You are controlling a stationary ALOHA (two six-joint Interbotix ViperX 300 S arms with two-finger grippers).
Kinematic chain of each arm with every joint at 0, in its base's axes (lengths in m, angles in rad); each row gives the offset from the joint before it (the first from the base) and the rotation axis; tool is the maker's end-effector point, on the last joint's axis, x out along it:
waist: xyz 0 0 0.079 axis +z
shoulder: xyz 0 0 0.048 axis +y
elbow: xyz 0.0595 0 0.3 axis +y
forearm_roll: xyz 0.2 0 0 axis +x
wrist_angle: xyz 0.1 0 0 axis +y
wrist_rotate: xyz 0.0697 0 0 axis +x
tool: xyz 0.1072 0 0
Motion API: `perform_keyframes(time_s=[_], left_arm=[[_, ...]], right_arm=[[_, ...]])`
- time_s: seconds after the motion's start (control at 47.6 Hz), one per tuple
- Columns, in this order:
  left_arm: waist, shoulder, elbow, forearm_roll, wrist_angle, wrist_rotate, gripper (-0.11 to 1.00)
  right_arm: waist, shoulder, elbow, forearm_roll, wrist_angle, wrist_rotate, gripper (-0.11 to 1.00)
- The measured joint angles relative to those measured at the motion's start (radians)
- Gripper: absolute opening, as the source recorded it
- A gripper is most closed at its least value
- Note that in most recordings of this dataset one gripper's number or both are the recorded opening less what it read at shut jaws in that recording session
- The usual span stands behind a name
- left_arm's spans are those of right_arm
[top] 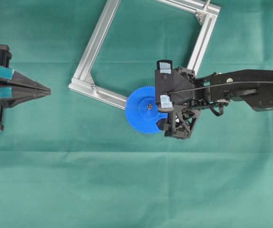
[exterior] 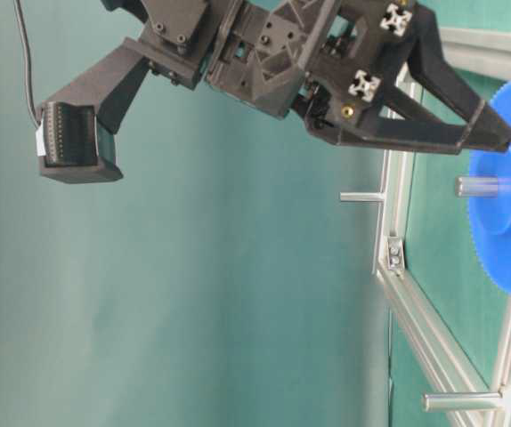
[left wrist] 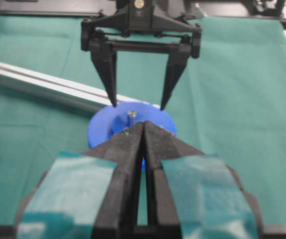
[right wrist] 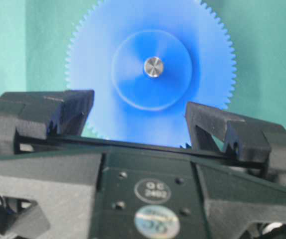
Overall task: Find the location of the shaft and insert the gear.
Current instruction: 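Open the right gripper and back away from the gear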
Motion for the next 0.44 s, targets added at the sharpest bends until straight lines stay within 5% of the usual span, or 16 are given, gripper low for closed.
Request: perform_keyframes(time_s=[0.441], left_arm=[[0.002, 0.000, 0.000, 0.000, 0.000, -0.002, 0.01]], right_arm=[[0.000, -0.061, 0.002, -0.029, -0.012, -0.002, 0.87]])
